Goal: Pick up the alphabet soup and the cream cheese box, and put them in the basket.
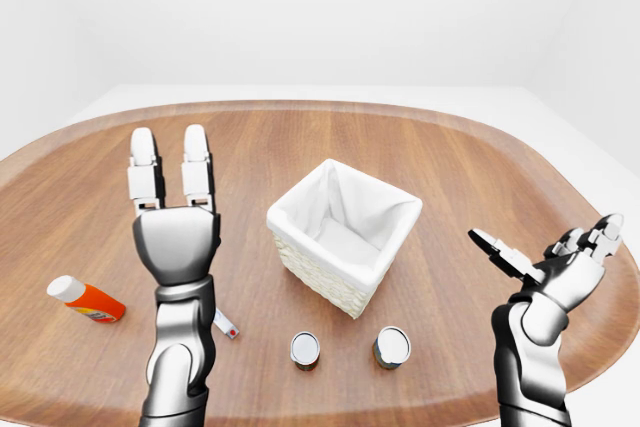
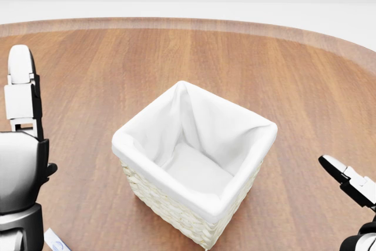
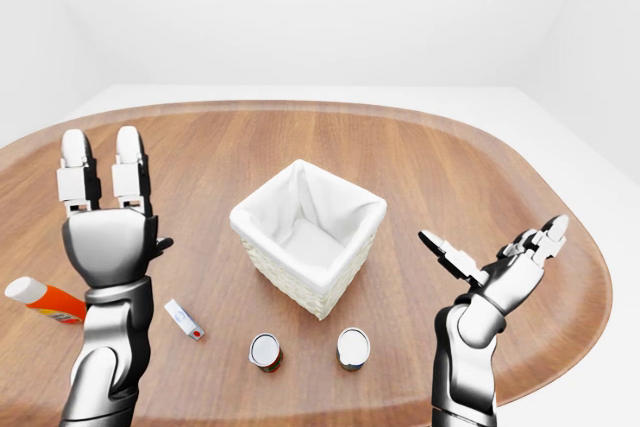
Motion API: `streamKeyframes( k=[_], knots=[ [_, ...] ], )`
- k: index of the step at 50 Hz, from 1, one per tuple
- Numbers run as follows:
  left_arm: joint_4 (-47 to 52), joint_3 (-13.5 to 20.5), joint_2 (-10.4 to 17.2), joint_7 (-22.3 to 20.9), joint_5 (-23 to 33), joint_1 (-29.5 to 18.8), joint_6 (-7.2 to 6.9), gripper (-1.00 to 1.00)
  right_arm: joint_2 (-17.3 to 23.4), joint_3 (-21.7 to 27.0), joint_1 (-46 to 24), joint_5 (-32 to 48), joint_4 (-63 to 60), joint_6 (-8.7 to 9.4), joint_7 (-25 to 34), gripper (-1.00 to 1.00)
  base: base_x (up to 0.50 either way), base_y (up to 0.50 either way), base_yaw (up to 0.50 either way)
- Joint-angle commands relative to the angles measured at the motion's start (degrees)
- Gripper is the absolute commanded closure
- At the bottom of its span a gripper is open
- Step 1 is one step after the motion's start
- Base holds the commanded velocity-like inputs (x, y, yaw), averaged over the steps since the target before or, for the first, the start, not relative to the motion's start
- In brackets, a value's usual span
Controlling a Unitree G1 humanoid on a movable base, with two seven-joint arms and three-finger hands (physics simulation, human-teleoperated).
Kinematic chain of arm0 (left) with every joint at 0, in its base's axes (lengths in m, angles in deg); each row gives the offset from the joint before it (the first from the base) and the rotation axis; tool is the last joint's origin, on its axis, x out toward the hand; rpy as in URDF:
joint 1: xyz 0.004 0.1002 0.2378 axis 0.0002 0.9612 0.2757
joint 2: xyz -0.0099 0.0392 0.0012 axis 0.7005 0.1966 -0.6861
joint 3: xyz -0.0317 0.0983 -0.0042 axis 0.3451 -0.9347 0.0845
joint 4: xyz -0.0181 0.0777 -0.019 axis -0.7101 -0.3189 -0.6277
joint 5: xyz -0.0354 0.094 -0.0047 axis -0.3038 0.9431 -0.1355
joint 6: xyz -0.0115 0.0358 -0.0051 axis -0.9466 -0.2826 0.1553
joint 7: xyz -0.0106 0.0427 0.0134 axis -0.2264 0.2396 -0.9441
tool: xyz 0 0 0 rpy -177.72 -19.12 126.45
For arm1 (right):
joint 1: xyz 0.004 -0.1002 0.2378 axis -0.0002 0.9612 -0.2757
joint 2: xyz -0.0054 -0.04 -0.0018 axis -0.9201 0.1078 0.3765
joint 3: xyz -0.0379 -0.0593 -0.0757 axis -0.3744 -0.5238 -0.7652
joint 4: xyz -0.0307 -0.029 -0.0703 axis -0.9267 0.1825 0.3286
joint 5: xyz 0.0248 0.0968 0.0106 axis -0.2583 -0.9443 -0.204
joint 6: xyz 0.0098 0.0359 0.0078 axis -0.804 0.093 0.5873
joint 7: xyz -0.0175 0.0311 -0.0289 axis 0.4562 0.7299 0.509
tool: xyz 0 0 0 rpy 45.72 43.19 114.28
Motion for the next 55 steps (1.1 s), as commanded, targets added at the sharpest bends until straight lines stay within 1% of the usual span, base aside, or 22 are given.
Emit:
streamKeyframes(
  k=[1,3,5,7,11,13,14,15,17,21,25,30,32,34,37,40,41,43,50,53,54,55],
  knots=[
    [0.0,0.0,0.0,0.1,0.4,0.0,0.05,-1.00,0.0,0.0,0.0,0.0,0.0,0.00,0.0,-1.00,0.00,0.00,0.00],
    [0.5,-0.2,0.4,-1.3,0.5,0.7,0.88,-1.00,0.0,0.0,0.0,0.0,-0.2,0.00,0.0,-1.00,0.00,0.00,0.00],
    [0.6,-0.8,0.7,-4.0,0.8,1.9,2.76,-1.00,0.0,0.0,0.0,0.0,-0.1,0.00,0.0,-1.00,0.00,0.00,0.00],
    [1.8,-0.4,0.7,-5.6,0.9,3.1,3.66,-1.00,0.0,0.0,0.0,0.0,-0.2,0.00,0.0,-1.00,0.00,0.00,0.00],
    [4.6,0.6,0.4,-6.9,1.1,4.9,4.83,-1.00,0.1,0.0,-0.2,0.1,0.4,0.00,0.0,-1.00,0.00,0.00,0.00],
    [6.1,1.0,0.5,-8.3,1.2,5.7,6.00,-1.00,0.1,0.0,-0.1,0.1,-0.1,0.00,0.0,-1.00,0.00,0.00,0.00],
    [6.1,1.2,0.3,-8.6,1.3,5.9,6.23,-1.00,0.1,0.0,-0.1,0.1,0.0,0.00,0.0,-1.00,0.00,0.00,0.00],
    [6.7,1.5,0.4,-8.8,0.9,6.2,6.97,-1.00,0.1,0.0,-0.2,0.0,0.0,0.00,0.0,-1.00,0.00,0.00,0.00],
    [7.5,1.9,0.2,-9.5,1.6,6.7,7.33,-1.00,0.1,0.0,-0.2,0.0,0.1,0.00,0.0,-1.00,0.00,0.00,0.00],
    [9.0,2.4,-0.3,-9.7,1.9,8.4,8.67,-1.00,0.2,0.0,-0.4,0.0,0.5,0.00,0.0,-1.00,0.00,0.00,0.00],
    [9.6,3.3,-0.4,-10.2,3.0,9.3,8.72,-1.00,0.1,-0.1,-0.2,-0.1,-0.1,0.00,0.0,-1.00,0.00,0.00,0.00],
    [11.2,4.6,-0.4,-11.3,2.4,11.1,8.72,-1.00,0.0,-0.1,-0.1,0.1,-0.4,0.00,0.0,-1.00,0.00,0.00,0.00],
    [11.2,5.0,-0.5,-11.3,2.1,12.0,8.72,-1.00,0.0,-0.1,-0.1,0.1,-0.3,0.00,0.0,-1.00,0.00,0.00,0.00],
    [10.8,5.2,-0.8,-11.4,3.4,12.5,8.72,-1.00,0.0,-0.1,-0.1,0.2,-0.1,0.00,0.0,-1.00,0.00,0.00,0.00],
    [10.2,5.5,-0.8,-11.1,3.0,13.4,8.72,-1.00,0.0,-0.1,-0.2,0.3,0.3,0.00,0.0,-1.00,0.00,0.00,0.00],
    [9.6,6.0,-0.7,-11.7,2.8,14.0,8.72,-1.00,0.0,-0.1,-0.2,0.3,0.2,0.00,0.0,-1.00,0.00,0.00,0.00],
    [9.2,5.8,-0.6,-12.1,3.3,14.2,8.72,-1.00,0.1,-0.1,-0.2,0.4,0.5,0.00,0.0,-1.00,0.00,0.00,0.00],
    [8.2,4.9,-0.6,-11.2,5.2,14.8,8.72,-1.00,0.0,-0.2,-0.1,0.4,0.1,0.00,0.0,-1.00,0.00,0.00,0.00],
    [7.3,4.5,-0.6,-10.5,7.1,16.2,8.72,-1.00,0.0,-0.2,-0.1,0.5,0.4,0.00,0.0,-1.00,0.00,0.00,0.00],
    [5.6,4.4,-0.1,-9.4,8.7,16.5,8.72,-1.00,0.0,-0.2,0.0,0.5,-0.1,0.00,0.0,-1.00,0.00,0.00,0.00],
    [5.3,4.1,0.2,-8.9,9.5,16.5,8.72,-1.00,0.0,-0.2,-0.1,0.5,0.2,0.00,0.0,-1.00,0.00,0.00,0.00],
    [5.0,3.6,0.5,-7.7,11.9,16.6,8.72,-1.00,0.0,-0.2,-0.1,0.5,0.5,0.00,0.0,-1.00,0.00,0.00,0.00]
  ],
)
